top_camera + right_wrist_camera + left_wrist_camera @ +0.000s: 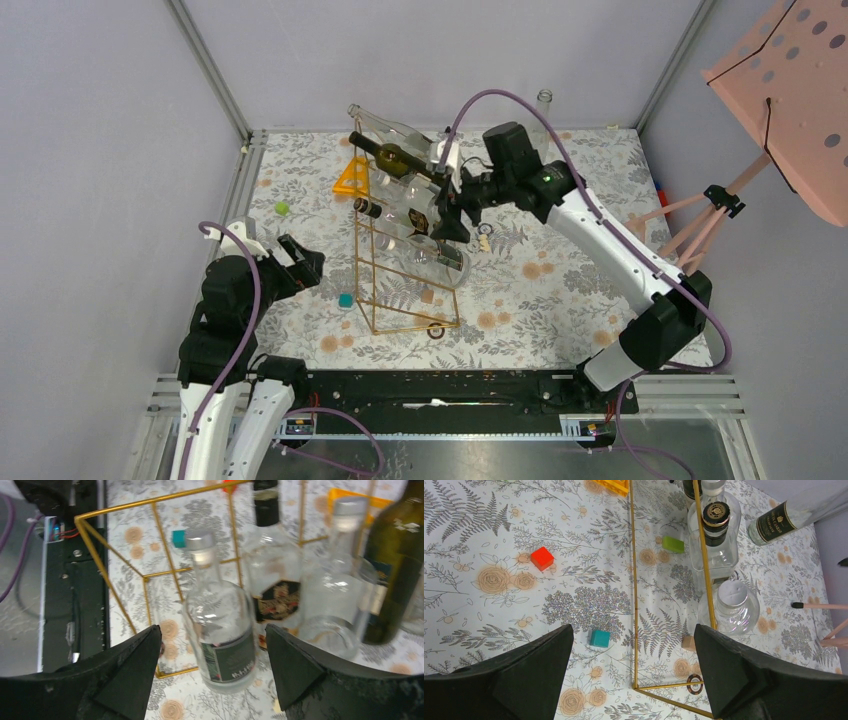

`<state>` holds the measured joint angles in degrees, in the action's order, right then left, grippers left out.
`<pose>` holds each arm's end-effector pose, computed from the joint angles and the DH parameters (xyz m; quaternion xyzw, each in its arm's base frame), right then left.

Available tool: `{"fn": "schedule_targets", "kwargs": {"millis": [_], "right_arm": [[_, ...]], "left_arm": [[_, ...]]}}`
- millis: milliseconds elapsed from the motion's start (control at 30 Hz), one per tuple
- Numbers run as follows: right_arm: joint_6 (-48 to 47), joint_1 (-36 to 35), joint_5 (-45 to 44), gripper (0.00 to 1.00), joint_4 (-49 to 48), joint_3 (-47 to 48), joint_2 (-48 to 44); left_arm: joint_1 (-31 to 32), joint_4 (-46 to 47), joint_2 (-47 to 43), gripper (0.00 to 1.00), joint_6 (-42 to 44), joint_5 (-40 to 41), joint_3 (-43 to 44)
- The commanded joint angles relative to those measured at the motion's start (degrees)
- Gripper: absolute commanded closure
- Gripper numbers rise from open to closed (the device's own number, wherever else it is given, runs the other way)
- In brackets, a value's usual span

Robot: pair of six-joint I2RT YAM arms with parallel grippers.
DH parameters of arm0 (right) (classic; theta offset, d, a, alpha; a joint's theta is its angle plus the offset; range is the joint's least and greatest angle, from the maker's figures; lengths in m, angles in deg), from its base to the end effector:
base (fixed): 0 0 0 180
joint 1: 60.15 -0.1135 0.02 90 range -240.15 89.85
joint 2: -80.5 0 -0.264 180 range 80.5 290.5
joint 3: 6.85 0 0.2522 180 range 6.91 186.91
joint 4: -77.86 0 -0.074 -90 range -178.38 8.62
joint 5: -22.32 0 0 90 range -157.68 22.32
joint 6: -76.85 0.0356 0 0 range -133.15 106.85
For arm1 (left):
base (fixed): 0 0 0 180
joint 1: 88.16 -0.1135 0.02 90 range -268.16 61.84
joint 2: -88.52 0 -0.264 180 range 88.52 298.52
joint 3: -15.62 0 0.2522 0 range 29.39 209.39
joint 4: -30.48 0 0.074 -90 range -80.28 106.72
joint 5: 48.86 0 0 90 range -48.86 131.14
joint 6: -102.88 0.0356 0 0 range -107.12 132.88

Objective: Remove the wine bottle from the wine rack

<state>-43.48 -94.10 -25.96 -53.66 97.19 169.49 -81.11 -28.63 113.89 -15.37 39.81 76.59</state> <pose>0.2712 0.2111 0.3875 -0.5806 0.6070 0.3274 0.4327 0.0863 -0.0115 0.3297 -0.1476 0.8232 -0.1755 0.5194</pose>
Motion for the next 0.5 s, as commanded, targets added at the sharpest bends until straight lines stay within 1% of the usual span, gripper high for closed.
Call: {"fn": "schedule_targets", "kwargs": {"millis": [0, 200, 333, 467], "right_arm": [[-3.4, -4.0, 5.4, 0.18, -5.1, -0.5, -0.6], [-5.3, -7.3, 5.9, 0.2, -6.2, 0.5, 3.4], [-8.3, -8.6, 5.8, 0.2, -6.0, 1.3, 6.0], [-8.4, -9.3, 5.5, 0.2, -6.0, 3.4, 9.3]], "left_arm": [[-0.5, 3.2, 0.2, 0.01, 0.9, -0.8, -0.4], [-0.7, 3.2, -0.3, 0.01, 0.8, -0.5, -0.4], [-0.7, 3.2, -0.6, 0.01, 0.8, -0.4, -0.4], [-0.7, 3.2, -0.7, 0.01, 0.8, -0.3, -0.4]]}}
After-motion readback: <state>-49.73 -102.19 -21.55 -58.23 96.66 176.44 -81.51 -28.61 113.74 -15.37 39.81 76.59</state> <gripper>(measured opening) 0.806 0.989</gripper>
